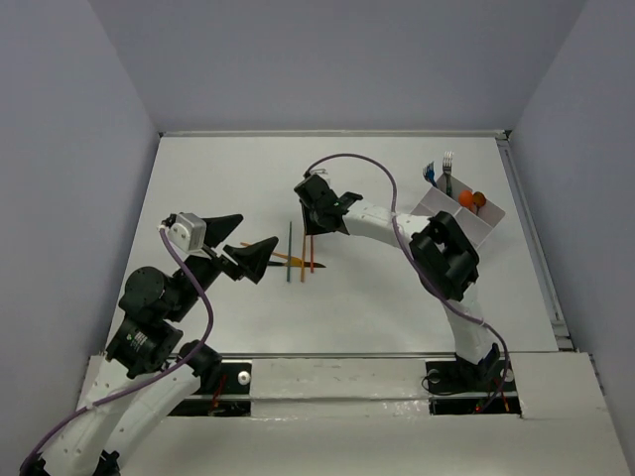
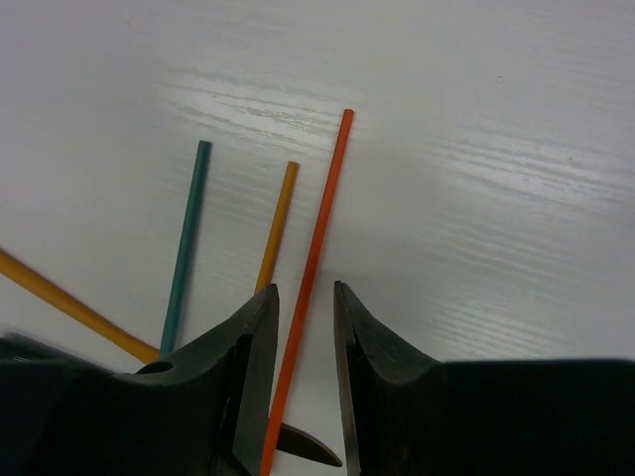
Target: Sort the eating utensils into containers
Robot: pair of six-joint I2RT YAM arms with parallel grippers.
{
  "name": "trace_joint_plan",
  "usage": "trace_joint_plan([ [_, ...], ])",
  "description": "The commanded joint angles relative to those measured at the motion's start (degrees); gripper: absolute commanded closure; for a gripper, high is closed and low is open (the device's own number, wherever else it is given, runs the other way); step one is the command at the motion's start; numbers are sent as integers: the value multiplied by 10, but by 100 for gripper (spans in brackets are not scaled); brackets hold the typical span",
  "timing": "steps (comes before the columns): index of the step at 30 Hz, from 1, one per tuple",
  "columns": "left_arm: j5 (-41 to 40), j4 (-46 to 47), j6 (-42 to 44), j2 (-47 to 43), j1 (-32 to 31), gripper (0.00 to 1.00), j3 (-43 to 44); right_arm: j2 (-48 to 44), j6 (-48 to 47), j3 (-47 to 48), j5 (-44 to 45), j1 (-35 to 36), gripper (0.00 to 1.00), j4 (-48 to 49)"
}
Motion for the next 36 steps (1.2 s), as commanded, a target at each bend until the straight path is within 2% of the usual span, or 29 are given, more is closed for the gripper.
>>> trace_joint_plan([
  [1,15,23,2,3,4,1,0,18,12,33,6,5,65,-18],
  [9,15,23,3,0,4,1,0,63,17,61,13,10,67,-40],
  [11,15,24,3,-1,4,1,0,67,17,61,17,10,70,-43],
  [17,19,25,4,-3,4,1,0,72,11,61,51,10,88,-72],
  [22,20,25,3,-7,4,1,0,54,1,26,64,10,90,-76],
  [27,22,26,2,-7,4,1,0,37,-10,8,74,10,100,-79],
  [29,22,26,2,-7,4,1,0,21,-14,-9,82,10,100,-60],
  [33,21,26,2,-6,4,1,-1,-91,-41,-73,105,5,100,64],
  [36,22,26,2,-4,4,1,-1,-160,-71,-124,122,-12,100,117],
])
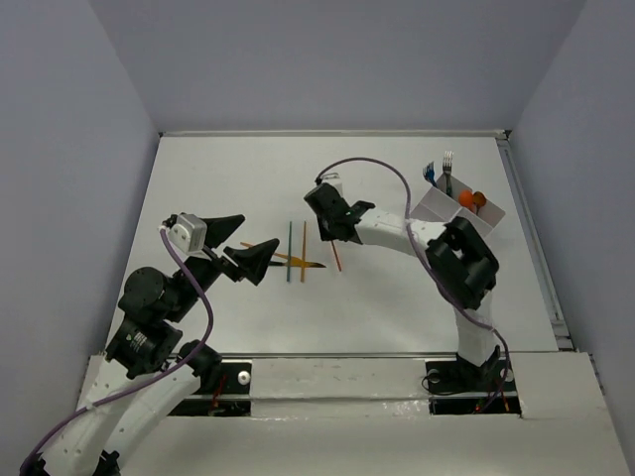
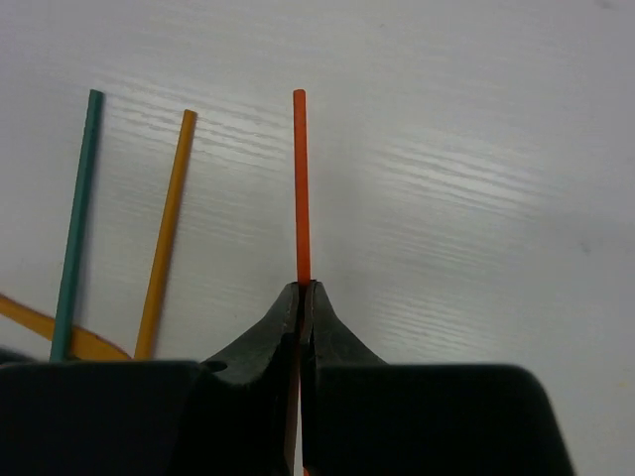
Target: Sort the eating utensils into containers
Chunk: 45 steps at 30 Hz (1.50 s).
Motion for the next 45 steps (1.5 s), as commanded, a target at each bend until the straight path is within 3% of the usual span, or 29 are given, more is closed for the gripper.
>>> trace_joint_plan([
  [1,10,24,1,-2,4,1,0,-172,-51,-63,55,-25,100,143],
  [8,10,28,1,-7,4,1,-1,-387,-120,-259,120,-126,100,340],
  [13,14,26,1,-2,4,1,-1,-453,-170,-348,120,-226,100,477],
  [22,7,24,4,4,4,1,0,-387,-262,-379,146,-301,100,661],
  [45,9,24,4,17,21,1,0,-260,-293,-440,148,-318,100,801],
])
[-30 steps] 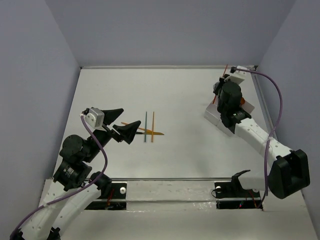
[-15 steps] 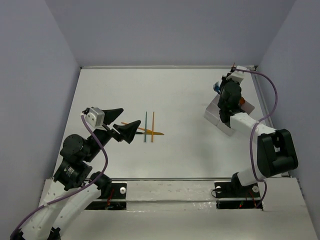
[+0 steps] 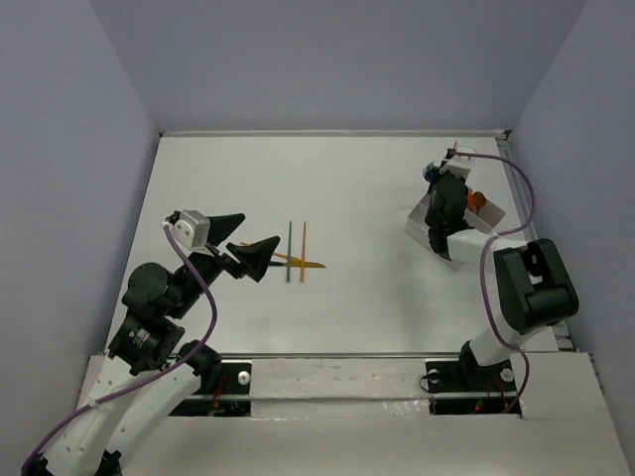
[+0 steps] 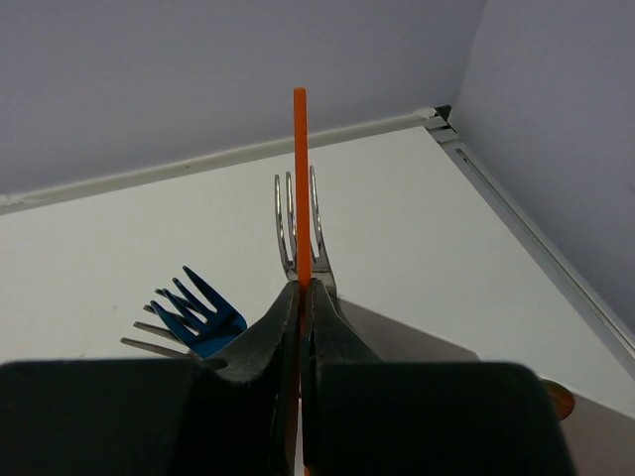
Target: Sort the eating utensils into containers
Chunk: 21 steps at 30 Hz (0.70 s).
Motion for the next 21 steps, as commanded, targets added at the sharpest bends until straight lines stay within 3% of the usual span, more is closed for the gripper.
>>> trace_joint_plan([
  [1,4,24,4,5,7,1,-1,14,-17,-10,16,-2,100,87],
  [7,6,25,3,6,12,1,0,20,-11,-15,10,-2,100,87],
  [9,8,25,3,6,12,1,-1,15,-8,-24,7,-2,85,83],
  [10,10,26,2,6,12,1,-1,2,1,-27,3,-2,71,75],
  [14,16,27,1,9,18,1,-1,-40,23,-20,-10,-2,44,3],
  [16,20,28,1,9,23,1,-1,-72,49,-14,-23,-2,34,-41],
  [21,21,28,0,6,28,1,-1,-157,124,2,-116,12,28,-184],
])
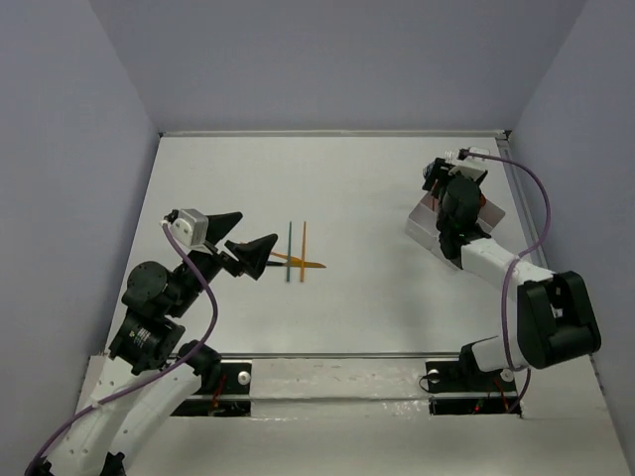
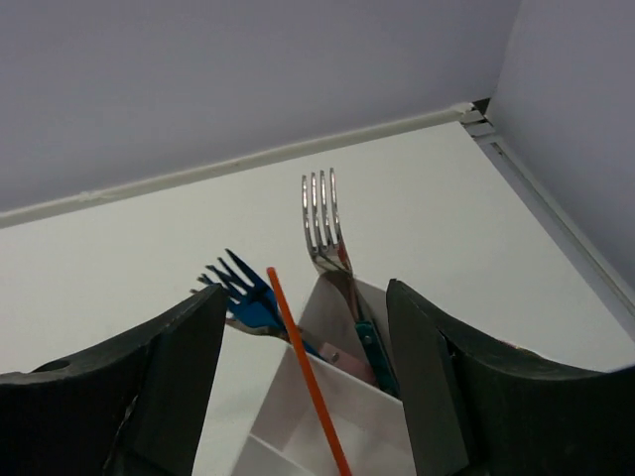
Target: Sort the eating utensils into containers
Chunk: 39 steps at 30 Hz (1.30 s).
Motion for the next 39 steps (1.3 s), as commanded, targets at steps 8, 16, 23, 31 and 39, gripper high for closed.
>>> trace_joint_plan([
  [8,14,28,-1,6,12,1,-1,-65,148,105,-168,164,28,-295],
  [16,6,26,0,7,17,1,-2,148,213,272,-187,296,41,-453],
  [23,13,27,-2,8,17,1,-2,298,247,411,-178,323,45,-553],
  [31,21,28,-3,-2,17,1,-3,376,264,469,-183,346,42,-582],
  [39,20,29,-2,-13,17,1,-3,425,272,499,-168,346,50,-602],
])
